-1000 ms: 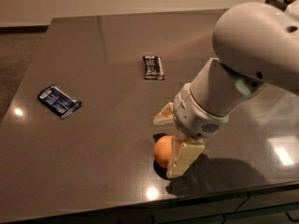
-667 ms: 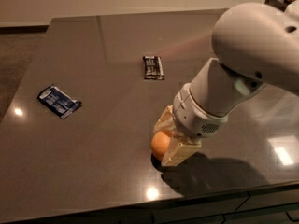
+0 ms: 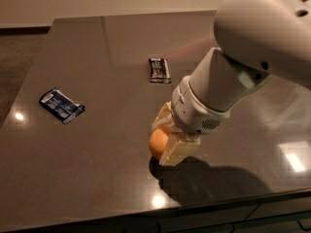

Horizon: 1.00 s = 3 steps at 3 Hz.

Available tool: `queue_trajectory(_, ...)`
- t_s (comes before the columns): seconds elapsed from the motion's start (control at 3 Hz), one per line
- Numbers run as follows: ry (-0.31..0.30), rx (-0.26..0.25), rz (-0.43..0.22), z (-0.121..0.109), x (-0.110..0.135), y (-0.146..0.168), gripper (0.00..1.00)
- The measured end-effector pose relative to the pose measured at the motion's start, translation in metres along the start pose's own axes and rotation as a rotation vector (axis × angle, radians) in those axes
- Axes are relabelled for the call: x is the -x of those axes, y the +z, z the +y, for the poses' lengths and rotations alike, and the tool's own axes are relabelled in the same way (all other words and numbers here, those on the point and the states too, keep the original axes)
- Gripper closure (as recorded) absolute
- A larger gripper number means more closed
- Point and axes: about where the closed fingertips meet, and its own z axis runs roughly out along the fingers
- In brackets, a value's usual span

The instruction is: Move orange near rxbar blueberry

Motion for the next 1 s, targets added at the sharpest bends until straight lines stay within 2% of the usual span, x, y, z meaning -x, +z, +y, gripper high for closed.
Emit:
queue_trajectory(0.33, 0.007, -0.040, -0.014, -0.025, 0.024, -0.007, 1.00)
queue_trajectory(1.0, 0.056, -0.099, -0.029, -0.095, 0.071, -0.001, 1.00)
